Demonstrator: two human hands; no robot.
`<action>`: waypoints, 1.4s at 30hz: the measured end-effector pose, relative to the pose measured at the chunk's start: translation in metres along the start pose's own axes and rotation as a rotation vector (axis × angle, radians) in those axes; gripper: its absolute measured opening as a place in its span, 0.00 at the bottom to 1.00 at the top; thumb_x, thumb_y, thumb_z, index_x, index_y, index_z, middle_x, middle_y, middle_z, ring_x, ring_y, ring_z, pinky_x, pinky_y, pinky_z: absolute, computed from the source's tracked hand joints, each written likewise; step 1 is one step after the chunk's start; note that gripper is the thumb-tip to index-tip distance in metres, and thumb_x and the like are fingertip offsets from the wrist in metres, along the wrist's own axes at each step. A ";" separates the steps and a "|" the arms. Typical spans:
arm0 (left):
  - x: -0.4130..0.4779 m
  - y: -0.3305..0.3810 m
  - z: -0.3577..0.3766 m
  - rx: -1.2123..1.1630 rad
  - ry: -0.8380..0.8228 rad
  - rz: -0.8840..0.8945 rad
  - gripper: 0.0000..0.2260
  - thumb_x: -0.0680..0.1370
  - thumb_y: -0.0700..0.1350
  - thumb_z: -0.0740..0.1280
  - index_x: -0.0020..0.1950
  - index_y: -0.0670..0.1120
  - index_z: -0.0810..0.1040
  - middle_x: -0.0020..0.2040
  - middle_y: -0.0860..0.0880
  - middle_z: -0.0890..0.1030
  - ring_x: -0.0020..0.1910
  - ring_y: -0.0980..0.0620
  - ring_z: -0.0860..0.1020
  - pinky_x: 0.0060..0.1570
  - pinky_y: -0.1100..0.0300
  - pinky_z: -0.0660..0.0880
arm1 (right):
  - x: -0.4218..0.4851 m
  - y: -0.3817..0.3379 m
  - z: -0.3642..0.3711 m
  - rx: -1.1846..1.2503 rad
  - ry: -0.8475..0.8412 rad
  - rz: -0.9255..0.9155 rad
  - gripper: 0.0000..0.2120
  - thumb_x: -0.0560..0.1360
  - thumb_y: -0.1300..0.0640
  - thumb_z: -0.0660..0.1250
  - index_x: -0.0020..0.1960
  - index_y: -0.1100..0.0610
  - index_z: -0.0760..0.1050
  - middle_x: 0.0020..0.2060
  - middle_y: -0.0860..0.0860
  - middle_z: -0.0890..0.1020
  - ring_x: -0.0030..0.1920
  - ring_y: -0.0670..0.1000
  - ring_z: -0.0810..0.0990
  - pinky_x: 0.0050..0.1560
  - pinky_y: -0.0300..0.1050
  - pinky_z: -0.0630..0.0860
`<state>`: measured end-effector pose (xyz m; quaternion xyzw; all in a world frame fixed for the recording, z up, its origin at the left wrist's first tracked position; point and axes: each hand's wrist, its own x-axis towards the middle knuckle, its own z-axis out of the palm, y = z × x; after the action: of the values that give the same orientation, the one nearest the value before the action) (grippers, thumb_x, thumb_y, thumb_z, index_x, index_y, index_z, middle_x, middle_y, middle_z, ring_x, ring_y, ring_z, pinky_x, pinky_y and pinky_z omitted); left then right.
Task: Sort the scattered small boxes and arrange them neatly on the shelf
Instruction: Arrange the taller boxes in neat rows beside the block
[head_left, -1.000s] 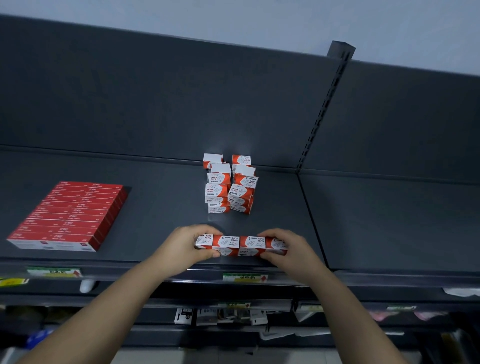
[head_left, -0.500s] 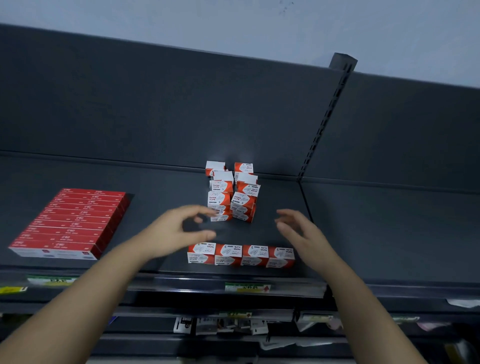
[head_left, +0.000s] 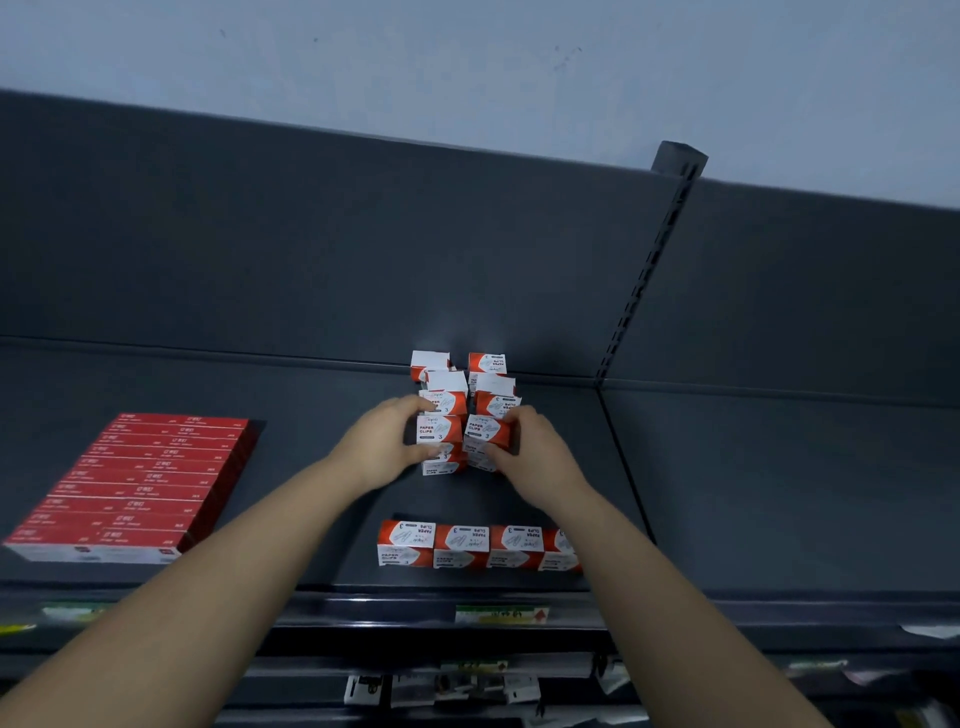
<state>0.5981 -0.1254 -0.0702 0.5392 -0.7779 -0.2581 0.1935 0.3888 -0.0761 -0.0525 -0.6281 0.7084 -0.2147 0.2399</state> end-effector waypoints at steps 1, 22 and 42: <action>-0.002 -0.001 0.000 -0.005 0.015 0.006 0.23 0.72 0.50 0.75 0.66 0.52 0.74 0.61 0.52 0.77 0.60 0.53 0.74 0.59 0.59 0.70 | -0.001 0.001 0.002 0.003 0.001 0.003 0.23 0.75 0.50 0.71 0.67 0.51 0.67 0.63 0.50 0.73 0.62 0.51 0.75 0.61 0.48 0.75; -0.053 0.041 -0.039 -0.967 -0.016 0.077 0.22 0.72 0.31 0.71 0.65 0.44 0.74 0.58 0.45 0.83 0.55 0.51 0.82 0.55 0.60 0.78 | -0.050 -0.019 -0.039 0.875 -0.052 -0.200 0.13 0.76 0.64 0.69 0.57 0.52 0.72 0.57 0.48 0.81 0.48 0.45 0.82 0.41 0.37 0.77; -0.072 0.029 -0.033 -0.799 0.003 0.024 0.12 0.76 0.35 0.69 0.57 0.46 0.78 0.52 0.48 0.82 0.49 0.55 0.79 0.54 0.59 0.76 | -0.058 -0.032 -0.026 0.309 -0.077 -0.210 0.16 0.77 0.55 0.69 0.62 0.43 0.73 0.57 0.41 0.78 0.54 0.41 0.79 0.55 0.42 0.79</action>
<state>0.6203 -0.0559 -0.0279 0.4126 -0.6223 -0.5372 0.3923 0.4034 -0.0222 -0.0086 -0.6622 0.5878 -0.3206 0.3367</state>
